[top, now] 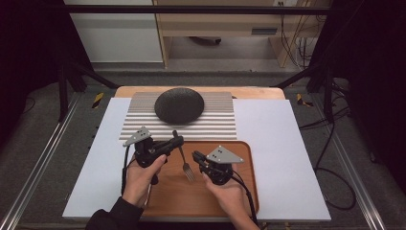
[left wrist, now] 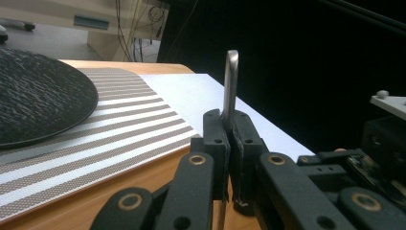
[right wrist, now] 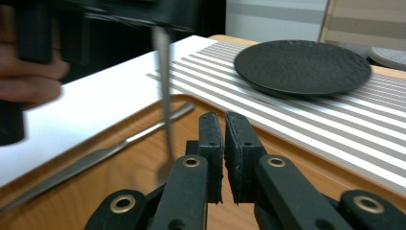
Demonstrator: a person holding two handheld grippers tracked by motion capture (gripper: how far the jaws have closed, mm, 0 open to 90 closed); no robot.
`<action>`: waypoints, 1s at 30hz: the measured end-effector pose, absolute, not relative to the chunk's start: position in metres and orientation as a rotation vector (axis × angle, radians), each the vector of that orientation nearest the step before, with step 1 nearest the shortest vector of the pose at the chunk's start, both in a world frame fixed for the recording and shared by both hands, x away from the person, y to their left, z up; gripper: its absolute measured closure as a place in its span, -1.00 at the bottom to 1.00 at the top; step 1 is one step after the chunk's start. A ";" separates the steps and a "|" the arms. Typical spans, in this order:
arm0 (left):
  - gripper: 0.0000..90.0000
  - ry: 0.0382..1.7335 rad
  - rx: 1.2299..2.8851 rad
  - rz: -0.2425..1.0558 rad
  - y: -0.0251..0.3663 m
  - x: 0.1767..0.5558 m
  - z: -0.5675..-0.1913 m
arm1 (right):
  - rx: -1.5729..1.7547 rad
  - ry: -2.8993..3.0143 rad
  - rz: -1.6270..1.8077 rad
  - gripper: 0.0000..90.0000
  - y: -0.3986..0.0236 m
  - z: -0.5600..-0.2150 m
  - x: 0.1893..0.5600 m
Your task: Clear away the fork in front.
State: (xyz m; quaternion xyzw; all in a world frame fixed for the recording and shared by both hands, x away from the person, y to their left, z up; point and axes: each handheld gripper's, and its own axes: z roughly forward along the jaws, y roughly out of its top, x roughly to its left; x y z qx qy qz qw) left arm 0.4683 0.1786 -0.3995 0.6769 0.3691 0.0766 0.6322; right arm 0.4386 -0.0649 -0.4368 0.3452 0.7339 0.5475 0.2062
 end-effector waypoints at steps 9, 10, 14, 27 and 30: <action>0.93 0.826 1.569 0.228 0.196 0.460 -0.391 | 1.006 1.999 1.484 0.84 -0.099 -0.436 0.444; 0.93 0.823 1.570 0.230 0.198 0.459 -0.391 | 1.009 1.991 1.482 0.83 -0.104 -0.435 0.445; 0.93 0.813 1.578 0.237 0.203 0.455 -0.388 | 1.049 1.944 1.477 0.72 -0.127 -0.432 0.446; 0.93 0.759 1.608 0.258 0.218 0.439 -0.381 | 1.122 1.821 1.425 -0.26 -0.200 -0.432 0.448; 0.93 0.756 1.609 0.268 0.223 0.435 -0.380 | 1.127 1.800 1.380 -0.48 -0.217 -0.434 0.443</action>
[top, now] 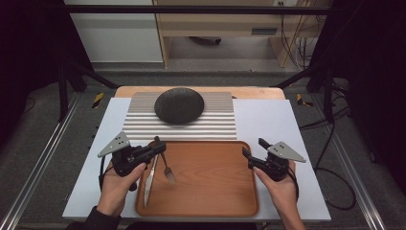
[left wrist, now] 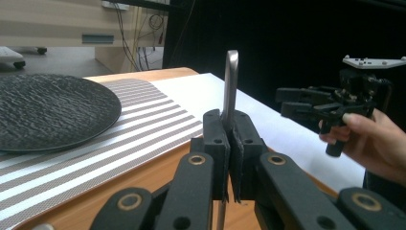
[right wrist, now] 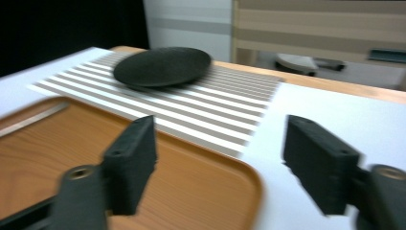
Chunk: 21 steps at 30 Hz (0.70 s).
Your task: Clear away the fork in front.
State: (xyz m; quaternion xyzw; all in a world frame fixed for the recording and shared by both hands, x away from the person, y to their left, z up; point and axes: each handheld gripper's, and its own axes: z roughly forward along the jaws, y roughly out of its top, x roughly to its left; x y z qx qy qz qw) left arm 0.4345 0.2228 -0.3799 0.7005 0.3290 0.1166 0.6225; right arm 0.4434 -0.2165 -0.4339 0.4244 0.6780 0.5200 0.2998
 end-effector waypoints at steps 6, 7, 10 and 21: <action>0.93 0.753 1.603 0.268 0.231 0.429 -0.380 | 1.151 1.784 1.322 -0.73 -0.244 -0.441 0.435; 0.93 0.752 1.600 0.265 0.232 0.429 -0.380 | 1.148 1.789 1.307 -0.75 -0.247 -0.442 0.434; 0.93 0.746 1.597 0.261 0.236 0.428 -0.381 | 1.148 1.778 1.300 -0.76 -0.255 -0.445 0.429; 0.93 0.713 1.625 0.236 0.244 0.415 -0.383 | 1.183 1.762 1.311 -0.77 -0.277 -0.456 0.420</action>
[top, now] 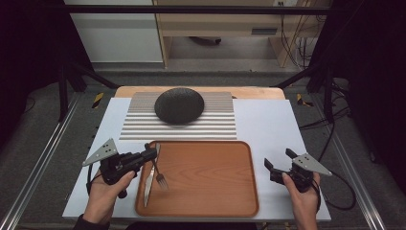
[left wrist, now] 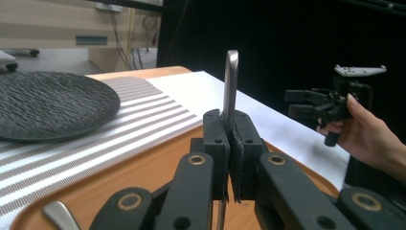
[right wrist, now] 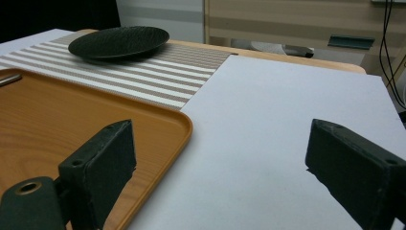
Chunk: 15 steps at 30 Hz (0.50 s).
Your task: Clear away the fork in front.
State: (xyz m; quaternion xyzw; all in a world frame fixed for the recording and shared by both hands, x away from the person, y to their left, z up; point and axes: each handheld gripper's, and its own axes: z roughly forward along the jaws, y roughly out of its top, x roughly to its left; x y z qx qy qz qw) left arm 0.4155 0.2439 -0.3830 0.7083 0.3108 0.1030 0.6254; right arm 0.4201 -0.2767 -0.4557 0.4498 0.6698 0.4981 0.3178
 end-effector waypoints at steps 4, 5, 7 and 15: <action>0.93 0.700 1.635 0.225 0.245 0.411 -0.384 | 1.208 1.759 1.312 -0.77 -0.280 -0.458 0.420; 0.93 0.697 1.638 0.223 0.246 0.410 -0.384 | 1.210 1.760 1.310 -0.77 -0.280 -0.458 0.420; 0.93 0.697 1.643 0.216 0.246 0.408 -0.386 | 1.211 1.765 1.307 -0.77 -0.279 -0.459 0.421; 0.93 0.708 1.684 0.180 0.250 0.406 -0.394 | 1.218 1.760 1.302 -0.77 -0.279 -0.459 0.421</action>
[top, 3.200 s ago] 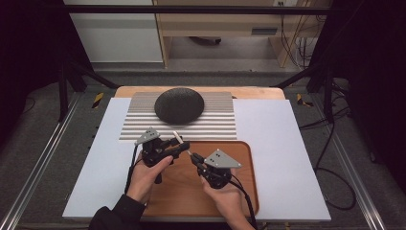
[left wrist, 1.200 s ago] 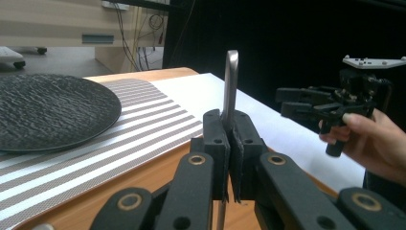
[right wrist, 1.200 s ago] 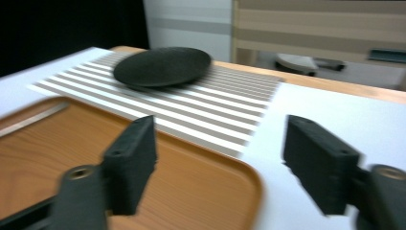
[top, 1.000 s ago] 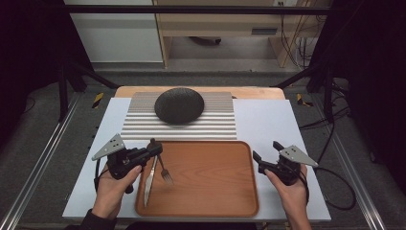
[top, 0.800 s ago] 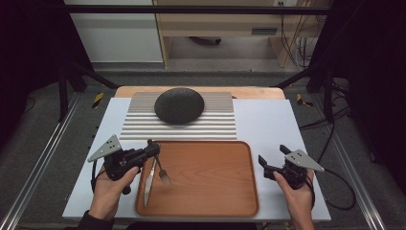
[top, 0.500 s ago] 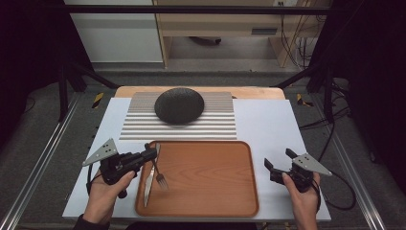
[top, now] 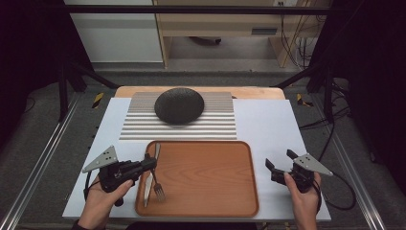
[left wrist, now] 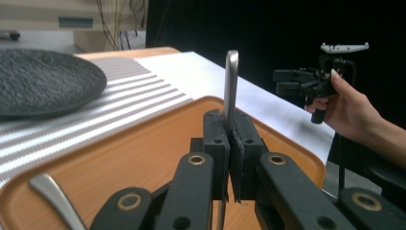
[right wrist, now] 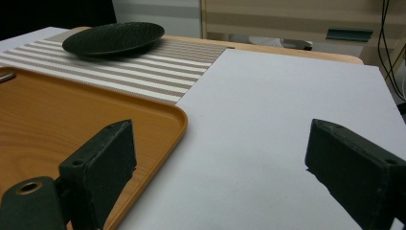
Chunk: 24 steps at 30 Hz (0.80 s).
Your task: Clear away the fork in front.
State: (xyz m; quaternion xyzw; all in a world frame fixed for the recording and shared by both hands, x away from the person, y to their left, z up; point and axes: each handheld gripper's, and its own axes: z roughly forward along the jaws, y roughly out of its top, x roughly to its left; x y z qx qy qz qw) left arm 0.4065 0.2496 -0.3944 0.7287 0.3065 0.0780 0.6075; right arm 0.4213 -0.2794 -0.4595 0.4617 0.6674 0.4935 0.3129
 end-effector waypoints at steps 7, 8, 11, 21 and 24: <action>0.93 0.731 1.710 0.159 0.253 0.413 -0.400 | 1.234 1.766 1.308 -0.77 -0.280 -0.460 0.422; 0.93 0.730 1.718 0.157 0.253 0.415 -0.401 | 1.234 1.766 1.307 -0.77 -0.280 -0.461 0.422; 0.92 0.739 1.721 0.149 0.252 0.421 -0.403 | 1.238 1.764 1.310 -0.77 -0.279 -0.461 0.422; 0.79 0.759 1.786 0.216 0.251 0.445 -0.410 | 1.238 1.767 1.317 -0.77 -0.280 -0.461 0.422; 0.73 0.761 1.816 0.230 0.249 0.452 -0.414 | 1.239 1.770 1.320 -0.78 -0.280 -0.461 0.422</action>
